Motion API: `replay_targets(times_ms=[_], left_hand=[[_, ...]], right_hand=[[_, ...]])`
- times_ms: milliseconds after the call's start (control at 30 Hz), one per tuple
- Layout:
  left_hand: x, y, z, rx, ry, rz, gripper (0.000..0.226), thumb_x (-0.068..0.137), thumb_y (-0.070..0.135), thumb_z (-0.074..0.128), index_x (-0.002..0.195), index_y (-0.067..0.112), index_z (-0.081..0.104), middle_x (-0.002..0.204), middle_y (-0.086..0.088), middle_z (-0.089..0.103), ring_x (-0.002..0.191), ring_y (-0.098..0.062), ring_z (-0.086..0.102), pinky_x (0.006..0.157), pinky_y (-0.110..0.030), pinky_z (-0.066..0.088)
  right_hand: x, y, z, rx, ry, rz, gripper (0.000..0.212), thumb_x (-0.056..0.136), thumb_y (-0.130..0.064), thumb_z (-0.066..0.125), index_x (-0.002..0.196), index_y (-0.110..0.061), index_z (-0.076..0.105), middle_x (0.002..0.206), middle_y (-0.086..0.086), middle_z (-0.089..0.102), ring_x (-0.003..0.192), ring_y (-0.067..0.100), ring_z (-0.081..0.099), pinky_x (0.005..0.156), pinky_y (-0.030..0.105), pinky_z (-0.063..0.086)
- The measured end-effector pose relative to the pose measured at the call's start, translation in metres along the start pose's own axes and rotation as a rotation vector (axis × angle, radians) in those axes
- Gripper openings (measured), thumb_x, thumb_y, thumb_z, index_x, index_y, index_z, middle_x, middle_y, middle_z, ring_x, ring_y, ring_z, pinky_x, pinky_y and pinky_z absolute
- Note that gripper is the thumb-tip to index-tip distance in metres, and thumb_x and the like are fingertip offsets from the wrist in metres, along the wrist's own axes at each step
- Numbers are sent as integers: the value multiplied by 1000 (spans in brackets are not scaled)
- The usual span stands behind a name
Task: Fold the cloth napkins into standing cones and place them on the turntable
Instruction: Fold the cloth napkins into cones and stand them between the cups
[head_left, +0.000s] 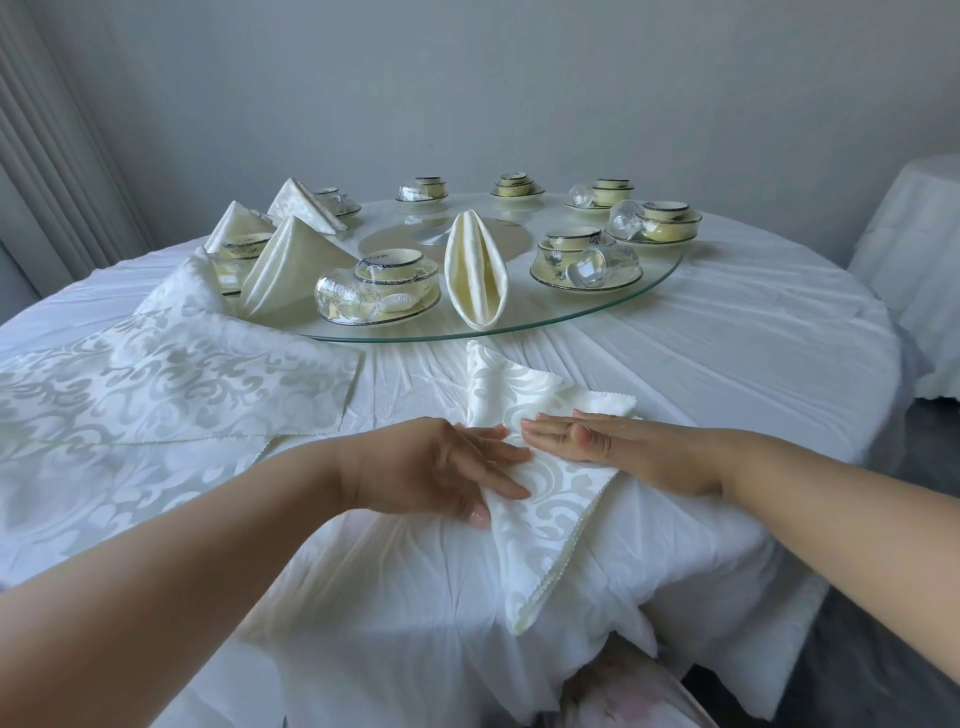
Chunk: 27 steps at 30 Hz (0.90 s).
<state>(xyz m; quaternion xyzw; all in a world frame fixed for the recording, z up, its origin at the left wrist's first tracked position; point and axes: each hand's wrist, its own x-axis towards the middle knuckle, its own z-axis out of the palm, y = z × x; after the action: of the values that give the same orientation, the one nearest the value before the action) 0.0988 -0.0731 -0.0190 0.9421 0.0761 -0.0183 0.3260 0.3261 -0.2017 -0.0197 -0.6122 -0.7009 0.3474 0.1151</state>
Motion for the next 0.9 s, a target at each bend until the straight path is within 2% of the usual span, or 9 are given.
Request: replay_targets(times_ms=[133, 233, 333, 400, 467, 567, 633, 767, 900], left_hand=[[3, -5, 4, -24, 57, -2, 33, 86, 12, 69, 118, 20, 68, 141, 5, 50, 136, 13, 22, 111, -8, 18], [4, -7, 10, -11, 176, 52, 21, 91, 11, 63, 110, 15, 72, 132, 0, 59, 131, 13, 33, 109, -8, 24], [8, -4, 12, -19, 273, 9, 15, 96, 29, 54, 99, 29, 69, 126, 6, 64, 128, 0, 46, 108, -21, 35], [14, -2, 11, -12, 389, -52, 30, 97, 40, 45, 89, 18, 63, 99, 1, 67, 97, -10, 61, 90, -33, 48], [21, 0, 9, -69, 524, -131, 33, 100, 35, 41, 76, 15, 47, 72, 0, 49, 68, -14, 45, 68, -32, 42], [33, 2, 9, -303, 646, -272, 35, 97, 41, 40, 73, 16, 43, 68, 3, 45, 66, -16, 41, 65, -35, 38], [41, 0, 11, -414, 729, -396, 36, 98, 40, 40, 72, 16, 46, 68, 0, 48, 65, -19, 45, 66, -37, 41], [53, -6, 10, -536, 838, -599, 34, 100, 32, 39, 75, 11, 50, 80, -12, 57, 73, -25, 55, 70, -36, 47], [64, -4, 3, -476, 871, -747, 33, 101, 29, 36, 78, 9, 47, 82, -11, 52, 71, -24, 50, 57, -26, 39]], right_hand=[[2, 4, 1, -42, 11, -30, 98, 60, -97, 3, 144, -52, 23, 151, -38, 8, 136, -19, -7, 117, 23, -5], [5, 8, 1, -48, 2, -53, 94, 64, -95, 2, 144, -51, 24, 151, -37, 9, 138, -17, -6, 120, 30, -5], [5, 7, -2, 35, -13, -27, 83, 72, -89, 1, 141, -54, 28, 150, -37, 13, 139, -15, -1, 120, 29, -3], [5, 1, -6, 179, -41, 64, 73, 75, -82, 2, 137, -56, 30, 150, -34, 19, 139, -11, 10, 118, 26, 4], [10, -1, -13, 347, 3, 187, 71, 64, -86, 17, 129, -57, 26, 151, -26, 24, 135, -6, 23, 119, 29, 10], [16, 1, -27, 547, -73, 196, 99, 59, -94, 28, 137, -36, 48, 144, -8, 47, 135, 6, 38, 118, 35, 18], [16, -3, -36, 644, -117, 157, 91, 67, -83, 27, 119, -19, 64, 127, 2, 64, 123, 14, 55, 109, 31, 35], [24, 2, -47, 587, 212, 158, 62, 60, -47, 85, 105, -10, 66, 102, 4, 71, 88, 13, 68, 84, 27, 49], [40, 12, -42, 312, 480, 270, 26, 75, -24, 80, 85, -4, 68, 73, 7, 62, 65, 19, 55, 61, 26, 40]])
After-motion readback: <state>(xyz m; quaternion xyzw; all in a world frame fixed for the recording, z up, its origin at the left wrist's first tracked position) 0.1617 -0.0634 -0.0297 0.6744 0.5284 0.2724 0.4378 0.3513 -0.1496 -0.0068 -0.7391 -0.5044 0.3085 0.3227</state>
